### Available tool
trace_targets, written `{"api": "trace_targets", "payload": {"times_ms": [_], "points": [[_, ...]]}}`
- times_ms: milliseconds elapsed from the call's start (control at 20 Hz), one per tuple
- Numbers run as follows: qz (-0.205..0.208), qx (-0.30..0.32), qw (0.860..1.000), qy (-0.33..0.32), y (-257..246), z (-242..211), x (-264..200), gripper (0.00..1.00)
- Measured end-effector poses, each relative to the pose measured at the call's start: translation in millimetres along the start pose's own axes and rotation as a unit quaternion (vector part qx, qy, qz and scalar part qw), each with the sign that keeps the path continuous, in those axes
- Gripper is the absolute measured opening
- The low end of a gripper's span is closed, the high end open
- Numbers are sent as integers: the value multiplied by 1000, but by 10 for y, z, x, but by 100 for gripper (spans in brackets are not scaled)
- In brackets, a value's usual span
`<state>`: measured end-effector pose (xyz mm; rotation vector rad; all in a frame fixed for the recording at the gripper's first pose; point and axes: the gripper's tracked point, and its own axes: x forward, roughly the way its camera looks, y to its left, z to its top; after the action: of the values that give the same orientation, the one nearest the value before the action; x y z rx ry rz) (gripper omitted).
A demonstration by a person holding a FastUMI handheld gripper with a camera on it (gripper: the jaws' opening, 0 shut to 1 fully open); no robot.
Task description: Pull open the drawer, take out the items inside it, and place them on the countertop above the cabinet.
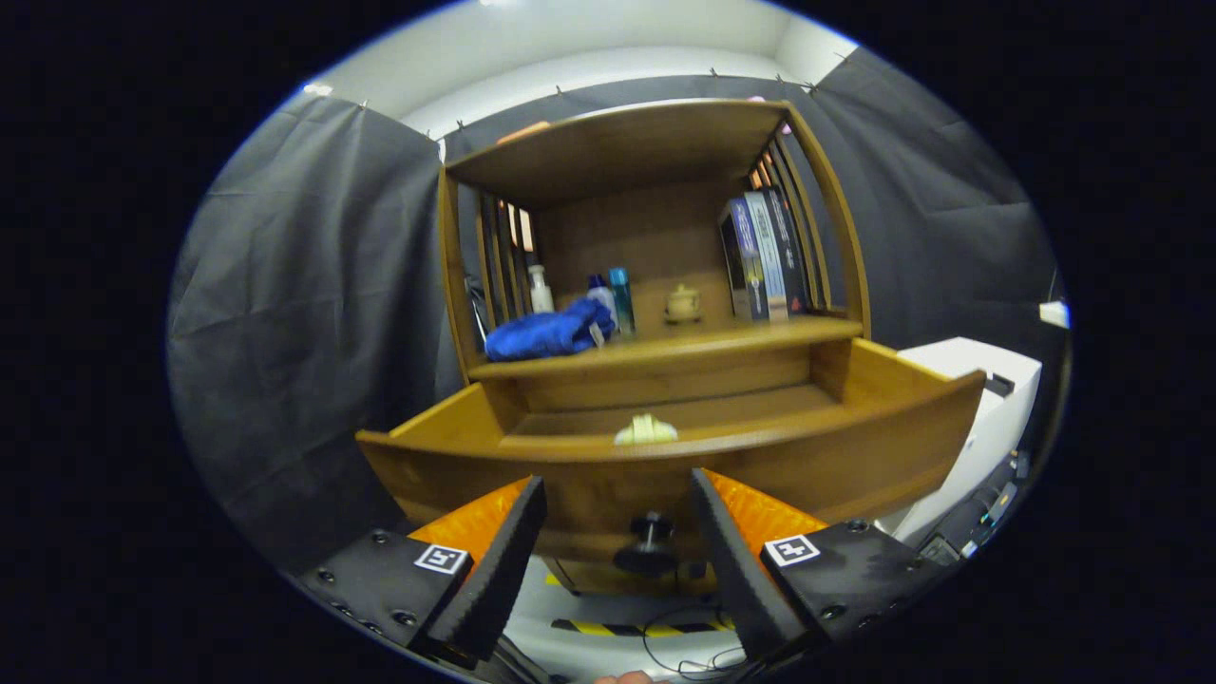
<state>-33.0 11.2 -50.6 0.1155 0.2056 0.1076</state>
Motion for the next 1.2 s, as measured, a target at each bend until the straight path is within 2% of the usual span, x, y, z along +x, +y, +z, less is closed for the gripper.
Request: {"api": "trace_targets", "payload": {"times_ms": [100, 200, 300, 400, 500, 650, 900, 1100, 1200], "points": [[6, -18, 1000, 8, -19, 397, 194, 99], [19, -7, 1000, 18, 9, 755, 472, 98], [24, -15, 998, 48, 10, 914, 800, 98], [15, -48, 995, 85, -56, 903, 1141, 97], [12, -62, 988, 140, -82, 681, 1422, 98], [21, -40, 969, 242, -43, 163, 1660, 97], [19, 9, 932, 361, -73, -413, 1667, 97], [3, 30, 917, 399, -126, -582, 1801, 86], [-1, 34, 911, 412, -147, -647, 1796, 75]]}}
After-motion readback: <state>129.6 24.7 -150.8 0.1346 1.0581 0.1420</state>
